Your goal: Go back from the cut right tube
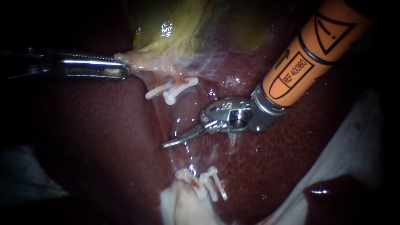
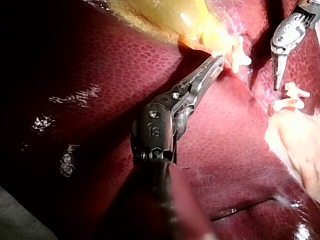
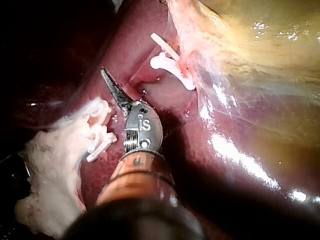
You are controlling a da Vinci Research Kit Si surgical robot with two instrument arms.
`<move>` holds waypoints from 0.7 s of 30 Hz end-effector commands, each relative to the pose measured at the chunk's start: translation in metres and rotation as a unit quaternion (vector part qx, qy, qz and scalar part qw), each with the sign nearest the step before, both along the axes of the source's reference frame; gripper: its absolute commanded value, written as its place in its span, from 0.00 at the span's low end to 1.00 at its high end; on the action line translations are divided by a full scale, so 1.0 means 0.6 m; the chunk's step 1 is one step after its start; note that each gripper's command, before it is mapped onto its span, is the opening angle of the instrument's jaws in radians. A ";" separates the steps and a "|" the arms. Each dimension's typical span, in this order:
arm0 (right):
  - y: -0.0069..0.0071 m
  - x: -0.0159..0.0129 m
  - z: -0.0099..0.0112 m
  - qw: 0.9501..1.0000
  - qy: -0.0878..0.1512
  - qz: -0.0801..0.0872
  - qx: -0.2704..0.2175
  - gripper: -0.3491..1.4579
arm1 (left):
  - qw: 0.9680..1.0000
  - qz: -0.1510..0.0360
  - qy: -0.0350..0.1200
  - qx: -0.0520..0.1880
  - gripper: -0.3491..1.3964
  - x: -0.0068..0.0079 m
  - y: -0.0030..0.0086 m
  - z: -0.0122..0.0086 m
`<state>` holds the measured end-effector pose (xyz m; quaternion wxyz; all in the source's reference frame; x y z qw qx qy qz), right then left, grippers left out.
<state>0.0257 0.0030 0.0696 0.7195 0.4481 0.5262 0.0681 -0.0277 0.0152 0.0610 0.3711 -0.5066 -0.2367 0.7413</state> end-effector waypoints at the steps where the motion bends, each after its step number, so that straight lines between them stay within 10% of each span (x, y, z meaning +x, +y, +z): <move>1: -0.0001 0.0002 -0.0004 1.000 -0.002 -0.004 0.017 0.00 | 1.000 0.000 0.000 0.000 0.00 0.0000 0.0000 0.0000; 6: -0.0007 0.0009 -0.0011 0.999 0.007 0.008 0.031 0.85 | 1.000 0.000 0.000 0.000 0.00 0.0000 0.0000 0.0000; 16: -0.0016 -0.0001 -0.0021 0.999 -0.004 0.022 0.039 0.94 | 1.000 0.000 0.000 0.000 0.00 0.0001 0.0000 0.0001; 21: -0.0028 -0.0062 -0.0036 0.990 -0.050 0.129 0.003 0.98 | 1.000 0.000 0.000 0.000 0.00 0.0002 0.0001 0.0001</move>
